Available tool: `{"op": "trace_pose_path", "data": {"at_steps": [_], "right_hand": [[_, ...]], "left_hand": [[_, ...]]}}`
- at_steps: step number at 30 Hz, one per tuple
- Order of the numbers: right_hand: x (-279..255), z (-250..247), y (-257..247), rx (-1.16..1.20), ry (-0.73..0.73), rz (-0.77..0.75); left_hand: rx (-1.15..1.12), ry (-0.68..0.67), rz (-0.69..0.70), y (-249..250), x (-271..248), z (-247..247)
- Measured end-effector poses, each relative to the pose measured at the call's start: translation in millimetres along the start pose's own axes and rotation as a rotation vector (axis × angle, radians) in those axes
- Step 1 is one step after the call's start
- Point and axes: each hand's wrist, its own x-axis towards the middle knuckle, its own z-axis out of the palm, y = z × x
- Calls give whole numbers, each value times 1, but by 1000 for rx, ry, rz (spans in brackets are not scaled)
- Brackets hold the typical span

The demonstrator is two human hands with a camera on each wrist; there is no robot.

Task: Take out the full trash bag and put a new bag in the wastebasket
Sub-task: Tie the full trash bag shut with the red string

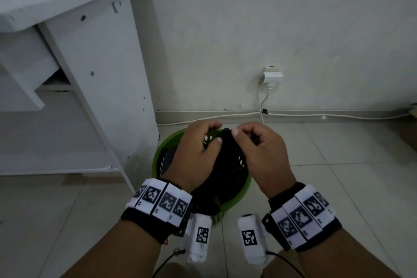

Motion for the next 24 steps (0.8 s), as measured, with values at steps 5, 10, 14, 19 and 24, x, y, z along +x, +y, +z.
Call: {"op": "trace_pose_path", "data": {"at_steps": [5,10,14,19,24], "right_hand": [[6,1,-13,207,27,26],[8,3,-11,506,25,205],[4,9,-3,628,2,322],[6,10,3,851,16,422],[8,12,13,1000,36,568]], "left_hand": [[-458,-222,-106,15,-3,12],[-183,-213,-106,11,5,18],[-19,-241,-50,-1,4,22],[85,-270,12,-24,0,19],[-17,-291,-74,-40,-4,9]]}}
